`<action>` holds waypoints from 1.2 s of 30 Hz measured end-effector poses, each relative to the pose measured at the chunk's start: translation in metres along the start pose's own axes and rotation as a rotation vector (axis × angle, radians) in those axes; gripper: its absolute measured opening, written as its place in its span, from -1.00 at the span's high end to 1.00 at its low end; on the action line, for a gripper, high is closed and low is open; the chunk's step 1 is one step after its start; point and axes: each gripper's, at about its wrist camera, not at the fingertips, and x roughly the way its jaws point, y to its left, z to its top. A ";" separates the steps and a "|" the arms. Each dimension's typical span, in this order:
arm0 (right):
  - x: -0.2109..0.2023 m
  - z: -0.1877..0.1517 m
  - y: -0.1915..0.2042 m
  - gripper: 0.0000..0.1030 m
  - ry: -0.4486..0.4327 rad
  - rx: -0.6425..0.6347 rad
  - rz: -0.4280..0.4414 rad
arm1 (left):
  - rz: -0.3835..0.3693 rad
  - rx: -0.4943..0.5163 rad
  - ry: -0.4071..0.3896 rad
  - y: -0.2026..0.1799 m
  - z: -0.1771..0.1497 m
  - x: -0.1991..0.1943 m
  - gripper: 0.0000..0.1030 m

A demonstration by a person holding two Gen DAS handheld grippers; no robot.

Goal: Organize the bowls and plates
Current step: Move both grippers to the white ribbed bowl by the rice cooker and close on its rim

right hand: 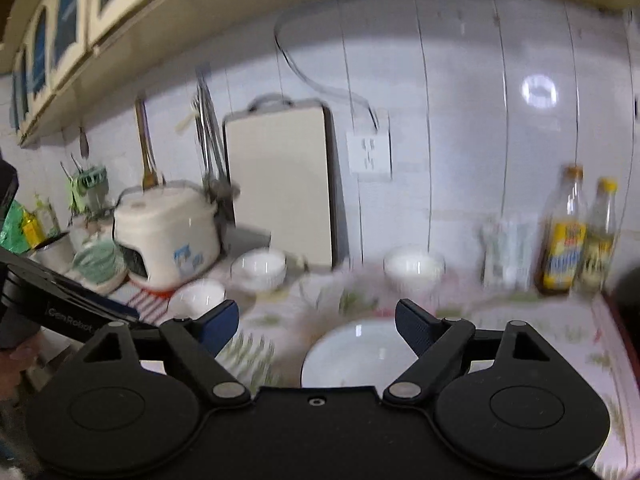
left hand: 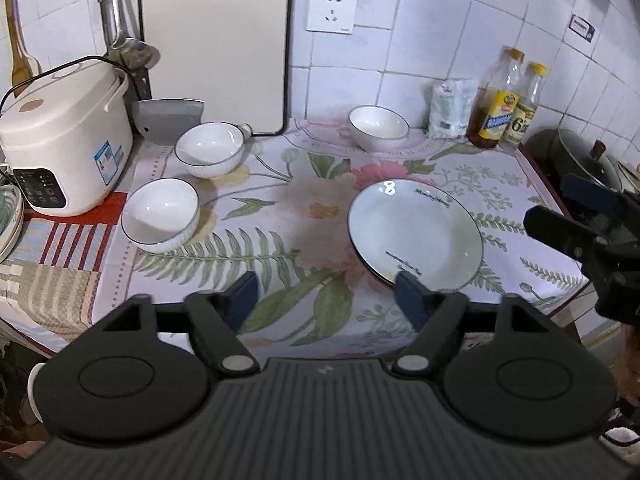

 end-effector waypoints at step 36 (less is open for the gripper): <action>0.292 -0.078 0.150 -0.80 0.197 -0.261 0.321 | 0.197 -0.224 -0.037 0.234 0.022 0.173 -0.56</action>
